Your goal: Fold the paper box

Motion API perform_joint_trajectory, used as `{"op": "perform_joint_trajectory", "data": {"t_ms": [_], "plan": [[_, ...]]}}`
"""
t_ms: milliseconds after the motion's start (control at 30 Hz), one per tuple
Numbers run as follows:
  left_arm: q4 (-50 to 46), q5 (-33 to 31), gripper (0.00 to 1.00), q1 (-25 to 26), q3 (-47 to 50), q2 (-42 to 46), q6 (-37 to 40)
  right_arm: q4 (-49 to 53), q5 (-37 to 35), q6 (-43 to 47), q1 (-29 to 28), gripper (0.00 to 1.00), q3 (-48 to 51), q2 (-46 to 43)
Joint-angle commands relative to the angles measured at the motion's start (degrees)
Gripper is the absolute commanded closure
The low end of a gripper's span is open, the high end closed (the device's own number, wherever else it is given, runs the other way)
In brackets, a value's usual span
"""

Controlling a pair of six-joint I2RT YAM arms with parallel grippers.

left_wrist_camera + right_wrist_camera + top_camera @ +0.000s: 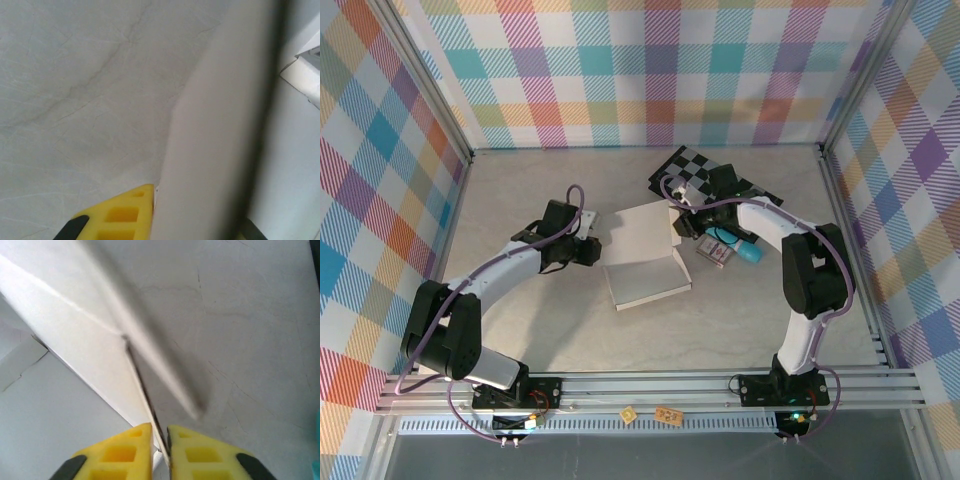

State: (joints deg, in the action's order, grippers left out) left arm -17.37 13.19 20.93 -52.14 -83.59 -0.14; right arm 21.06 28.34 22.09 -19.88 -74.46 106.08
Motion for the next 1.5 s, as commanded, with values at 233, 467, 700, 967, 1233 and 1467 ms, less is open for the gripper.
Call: {"op": "perform_joint_trajectory", "data": {"t_ms": [233,467,700,967,1233,1467], "plan": [[-1.5,-3.3,1.00,0.7,-5.8,-3.0,-3.5,-2.6,-5.1,-3.4,-3.5,1.00,1.2,-2.9],[-3.6,-10.9,1.00,2.4,-9.4,-4.6,-8.4,-8.6,-17.6,-11.9,-8.2,1.00,2.8,-4.8],[-1.3,-16.5,1.00,3.7,-11.8,-6.9,-12.0,-20.8,-27.4,-25.4,-11.3,1.00,6.1,-5.8],[13.0,-20.1,1.00,4.5,-7.7,-7.5,-15.6,-34.4,-39.5,-28.9,-17.6,1.00,12.3,-5.6],[28.2,-21.2,1.00,5.4,3.4,-0.9,-15.3,-43.6,-45.6,-29.0,-19.8,1.00,19.8,-7.7],[36.0,-19.5,1.00,5.4,8.9,0.8,-13.9,-51.7,-45.9,-27.1,-20.4,1.00,23.8,-6.9]]}}
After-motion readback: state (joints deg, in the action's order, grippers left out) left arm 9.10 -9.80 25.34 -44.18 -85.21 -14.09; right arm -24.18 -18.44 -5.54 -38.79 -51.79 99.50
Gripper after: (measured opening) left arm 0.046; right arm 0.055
